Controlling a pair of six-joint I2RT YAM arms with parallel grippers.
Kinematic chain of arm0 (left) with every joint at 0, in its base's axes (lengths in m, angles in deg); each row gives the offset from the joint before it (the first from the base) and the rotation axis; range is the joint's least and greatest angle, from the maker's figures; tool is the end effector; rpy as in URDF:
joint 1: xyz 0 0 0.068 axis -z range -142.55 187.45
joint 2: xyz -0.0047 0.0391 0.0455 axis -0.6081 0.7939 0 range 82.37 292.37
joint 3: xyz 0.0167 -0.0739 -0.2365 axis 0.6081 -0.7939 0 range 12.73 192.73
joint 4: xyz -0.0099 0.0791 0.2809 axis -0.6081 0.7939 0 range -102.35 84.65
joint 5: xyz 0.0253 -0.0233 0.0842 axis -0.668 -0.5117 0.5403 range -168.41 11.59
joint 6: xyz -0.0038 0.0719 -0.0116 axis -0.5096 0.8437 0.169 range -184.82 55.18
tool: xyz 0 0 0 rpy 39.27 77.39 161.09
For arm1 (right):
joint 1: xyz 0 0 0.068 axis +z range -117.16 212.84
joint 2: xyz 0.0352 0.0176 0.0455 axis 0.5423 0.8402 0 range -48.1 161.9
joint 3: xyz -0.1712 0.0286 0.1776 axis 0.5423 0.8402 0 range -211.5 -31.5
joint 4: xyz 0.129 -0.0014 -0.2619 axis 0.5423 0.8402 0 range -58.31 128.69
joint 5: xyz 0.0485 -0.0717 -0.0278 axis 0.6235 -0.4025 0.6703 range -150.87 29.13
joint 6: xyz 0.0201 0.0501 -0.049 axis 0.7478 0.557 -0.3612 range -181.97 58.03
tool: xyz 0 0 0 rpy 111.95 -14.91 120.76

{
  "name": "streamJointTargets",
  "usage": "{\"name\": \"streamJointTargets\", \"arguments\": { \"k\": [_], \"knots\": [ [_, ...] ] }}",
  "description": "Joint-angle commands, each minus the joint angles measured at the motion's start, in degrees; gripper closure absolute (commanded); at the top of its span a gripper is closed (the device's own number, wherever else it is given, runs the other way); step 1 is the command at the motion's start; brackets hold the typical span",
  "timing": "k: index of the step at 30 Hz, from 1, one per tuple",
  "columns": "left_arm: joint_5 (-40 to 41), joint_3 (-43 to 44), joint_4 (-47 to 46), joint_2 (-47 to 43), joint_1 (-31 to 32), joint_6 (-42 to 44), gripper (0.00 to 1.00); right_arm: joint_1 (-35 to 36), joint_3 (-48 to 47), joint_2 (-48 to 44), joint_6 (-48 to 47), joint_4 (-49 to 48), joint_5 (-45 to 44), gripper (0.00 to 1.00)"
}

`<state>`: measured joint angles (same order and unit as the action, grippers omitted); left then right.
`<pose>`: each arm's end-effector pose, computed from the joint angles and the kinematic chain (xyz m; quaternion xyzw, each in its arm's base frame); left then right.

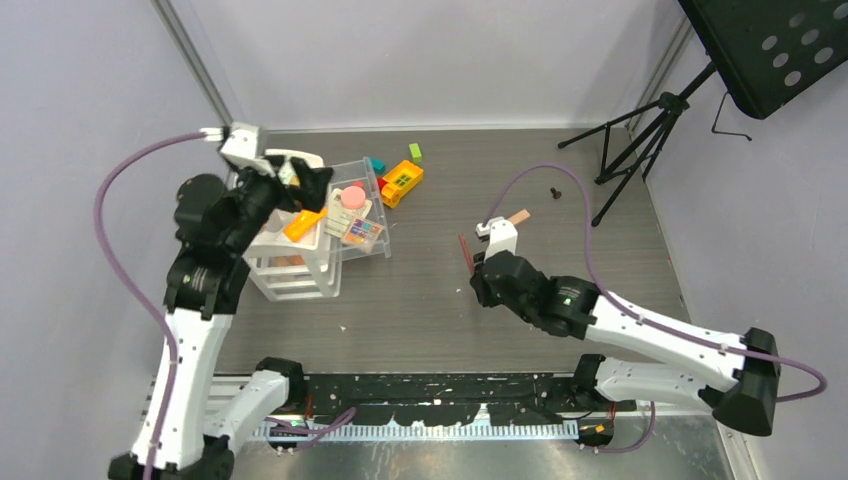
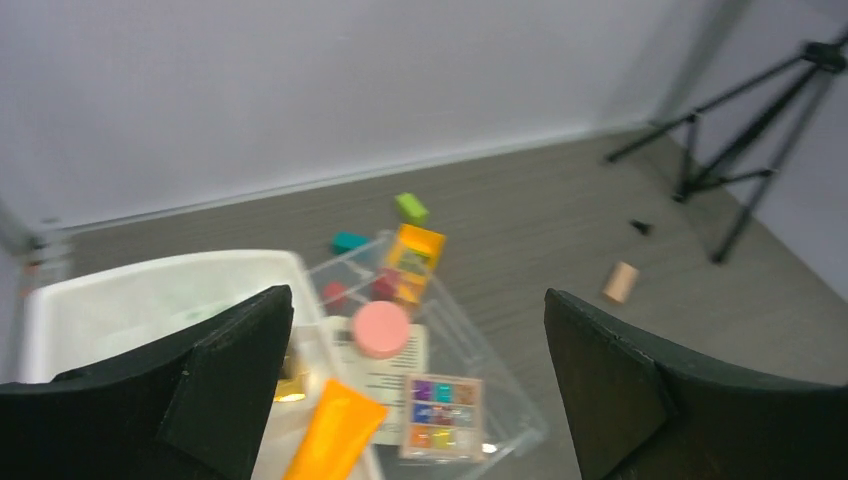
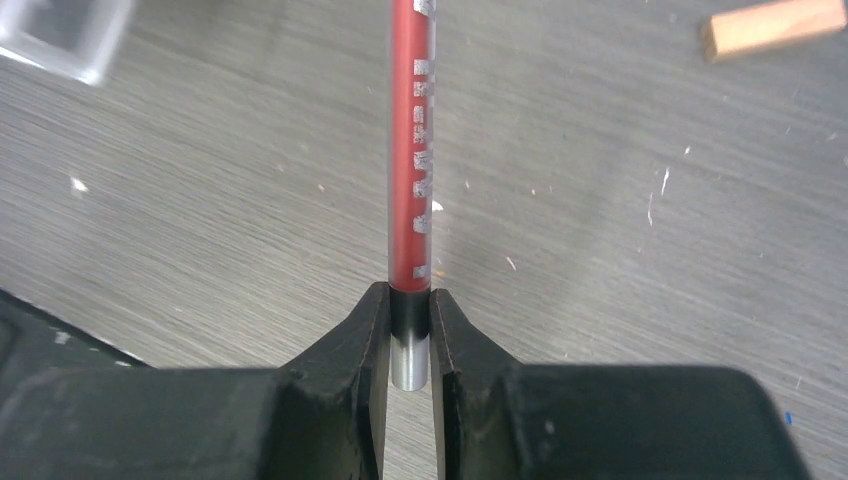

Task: Organize the makeup
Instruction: Pick up the makeup from the center of the board.

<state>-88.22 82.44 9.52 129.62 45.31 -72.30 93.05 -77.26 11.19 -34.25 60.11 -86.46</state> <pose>0.2217 -0.0411 0.4515 0.0630 0.7006 -0.1541 0.6938 0.1607 0.2278 0.2261 -0.1626 0.8804 0.1300 0.4261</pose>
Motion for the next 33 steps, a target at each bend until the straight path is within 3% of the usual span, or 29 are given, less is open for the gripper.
{"name": "streamJointTargets", "arguments": {
  "k": [1,4,8,16,25,33],
  "knots": [
    [-5.12,3.86,0.11,4.62,11.46,-3.11,0.01,-0.35,-4.86,-5.79,-2.68,-1.47,-0.13,1.00],
    [3.24,5.54,-0.20,8.34,22.53,-4.56,0.02,-0.34,-6.09,-7.51,-4.45,-6.04,-0.38,1.00],
    [6.04,4.63,-7.39,11.84,29.35,-13.44,0.07,-0.31,-8.46,-7.01,-6.04,-11.76,-0.76,1.00],
    [1.96,1.88,-19.96,16.94,32.33,-26.74,0.16,-0.28,-11.98,-3.86,-6.68,-16.87,1.90,1.00],
    [-0.26,-0.28,-23.97,18.98,33.69,-30.76,0.26,-0.30,-12.23,-4.70,-8.40,-22.79,4.62,1.00],
    [-3.38,0.84,-24.64,21.60,34.41,-31.45,0.51,-0.27,-12.49,-4.32,-10.06,-24.08,5.43,1.00]
  ]
}}
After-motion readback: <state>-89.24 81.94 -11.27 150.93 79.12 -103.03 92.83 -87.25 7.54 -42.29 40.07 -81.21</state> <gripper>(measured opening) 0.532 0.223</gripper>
